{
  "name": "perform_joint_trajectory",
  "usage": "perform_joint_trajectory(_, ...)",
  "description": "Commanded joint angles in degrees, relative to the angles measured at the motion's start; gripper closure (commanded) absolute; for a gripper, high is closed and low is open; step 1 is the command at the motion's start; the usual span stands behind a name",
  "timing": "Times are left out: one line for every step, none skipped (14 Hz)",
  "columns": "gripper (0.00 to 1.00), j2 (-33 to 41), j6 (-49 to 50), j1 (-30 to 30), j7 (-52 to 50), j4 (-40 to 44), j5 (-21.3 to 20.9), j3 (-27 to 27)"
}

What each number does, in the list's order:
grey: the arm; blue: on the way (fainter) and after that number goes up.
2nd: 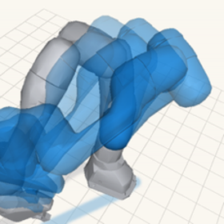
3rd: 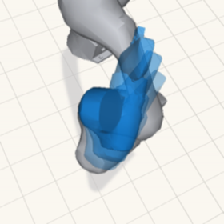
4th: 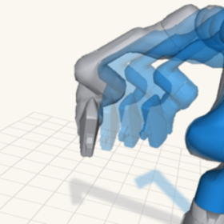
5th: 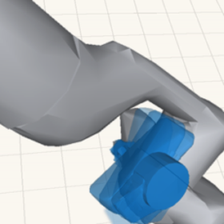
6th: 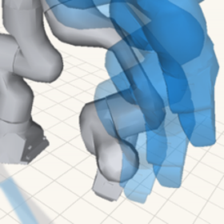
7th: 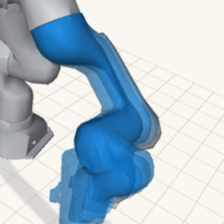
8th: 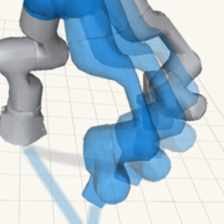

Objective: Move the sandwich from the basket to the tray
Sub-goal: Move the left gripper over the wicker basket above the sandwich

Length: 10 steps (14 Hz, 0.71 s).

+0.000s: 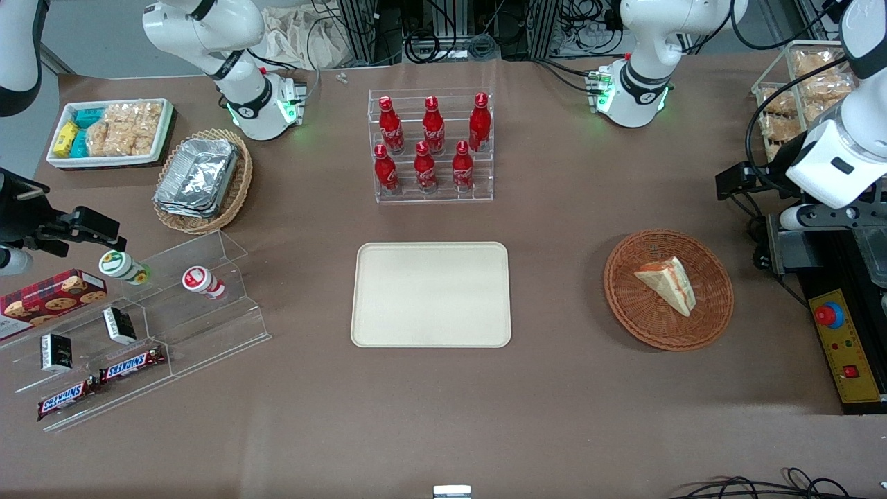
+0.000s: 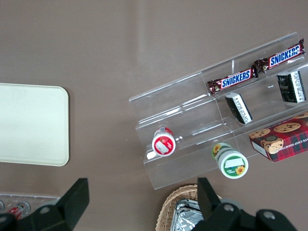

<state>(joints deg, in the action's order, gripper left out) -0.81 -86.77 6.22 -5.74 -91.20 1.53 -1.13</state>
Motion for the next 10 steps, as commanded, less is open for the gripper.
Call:
perform_joint_trajectory(0.0,-0.2,1.5,0.1,-0.5,1.0,0.3,-0.4)
perform_joint_trajectory(0.0,-0.7,1.5,0.1,-0.7,1.0,0.2,-0.4)
perform_joint_trajectory(0.0,-0.7,1.5,0.2,-0.7,1.0,0.1,-0.4)
perform_joint_trajectory(0.0,-0.8,1.5,0.2,-1.1,1.0,0.1,-0.4)
perform_joint_trajectory(0.0,-1.0,1.3,0.0,-2.4,1.0,0.4,-0.5)
perform_joint_trajectory(0.0,-1.0,1.1,-0.1,-3.1,0.9,0.5,-0.5)
perform_joint_trajectory(0.0,-1.1,1.1,0.0,-4.0,0.8,0.3,-0.6)
perform_joint_trajectory(0.0,-1.0,1.1,0.0,-7.3,0.7,0.2,-0.5)
perform_joint_trajectory(0.0,-1.1,0.6,0.0,-11.2,0.6,0.1,-0.5)
perform_joint_trajectory(0.0,-1.5,-0.6,0.0,-14.3,0.5,0.1,-0.5)
